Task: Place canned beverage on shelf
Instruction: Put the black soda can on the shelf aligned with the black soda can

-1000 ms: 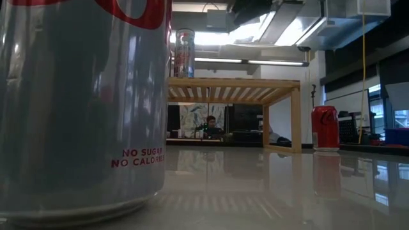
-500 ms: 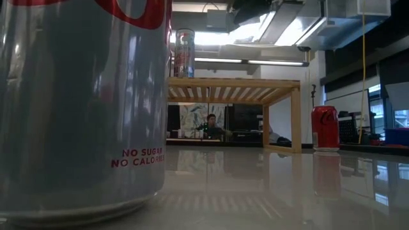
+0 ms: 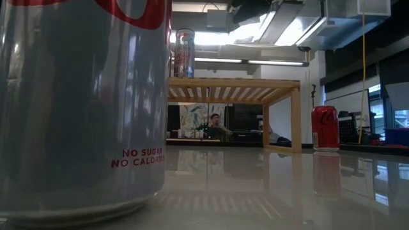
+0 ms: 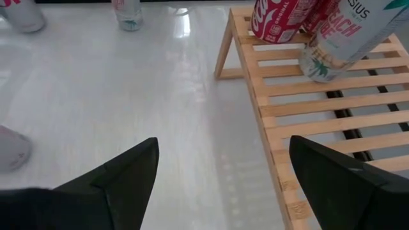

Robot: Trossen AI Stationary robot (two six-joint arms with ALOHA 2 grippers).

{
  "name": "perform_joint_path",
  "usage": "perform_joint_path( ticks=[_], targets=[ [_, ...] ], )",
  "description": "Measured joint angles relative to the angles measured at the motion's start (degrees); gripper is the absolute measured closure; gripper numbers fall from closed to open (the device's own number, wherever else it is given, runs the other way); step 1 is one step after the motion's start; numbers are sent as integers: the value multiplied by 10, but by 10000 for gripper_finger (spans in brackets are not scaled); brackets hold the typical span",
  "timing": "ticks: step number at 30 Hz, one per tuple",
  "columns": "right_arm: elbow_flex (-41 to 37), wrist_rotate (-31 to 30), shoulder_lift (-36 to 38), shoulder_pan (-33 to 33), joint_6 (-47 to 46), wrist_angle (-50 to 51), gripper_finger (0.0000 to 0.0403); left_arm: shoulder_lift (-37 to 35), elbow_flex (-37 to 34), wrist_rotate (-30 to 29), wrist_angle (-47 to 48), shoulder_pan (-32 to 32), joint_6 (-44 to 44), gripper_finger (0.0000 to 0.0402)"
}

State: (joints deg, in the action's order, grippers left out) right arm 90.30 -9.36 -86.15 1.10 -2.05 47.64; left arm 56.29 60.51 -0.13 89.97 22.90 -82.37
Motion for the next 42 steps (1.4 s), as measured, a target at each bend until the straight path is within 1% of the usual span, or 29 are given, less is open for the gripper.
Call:
perform_joint_path(
  ticks=[3,5,12,18,20,23,26,29,32,36,39,42],
  targets=[
    [0,0,0,0,-7,0,63,-11,-43,47,-3,0,0,74],
    [0,0,0,0,-7,0,63,-16,-59,65,0,0,-6,74],
    [0,0,0,0,-10,-2,63,-21,-56,46,1,0,-4,74],
    [0,0,0,0,-10,-12,63,-21,-72,52,-6,0,17,75],
    [0,0,0,0,-10,-11,63,-21,-77,55,-9,0,21,80],
    [0,0,0,0,-15,-12,63,-20,-81,61,-16,0,41,105],
    [0,0,0,0,-42,-8,63,-21,-81,62,-34,0,77,146],
    [0,4,0,2,-54,23,63,-14,-74,61,-62,0,103,183],
    [-5,27,0,13,-47,51,63,14,-37,58,-84,-3,117,185],
    [-61,39,6,32,-29,30,63,68,37,24,-89,-13,162,185],
    [-119,52,15,39,-32,-21,63,128,103,19,-99,-29,211,185],
    [-164,67,31,48,-38,-96,63,195,183,19,-90,-39,264,185]
  ],
)
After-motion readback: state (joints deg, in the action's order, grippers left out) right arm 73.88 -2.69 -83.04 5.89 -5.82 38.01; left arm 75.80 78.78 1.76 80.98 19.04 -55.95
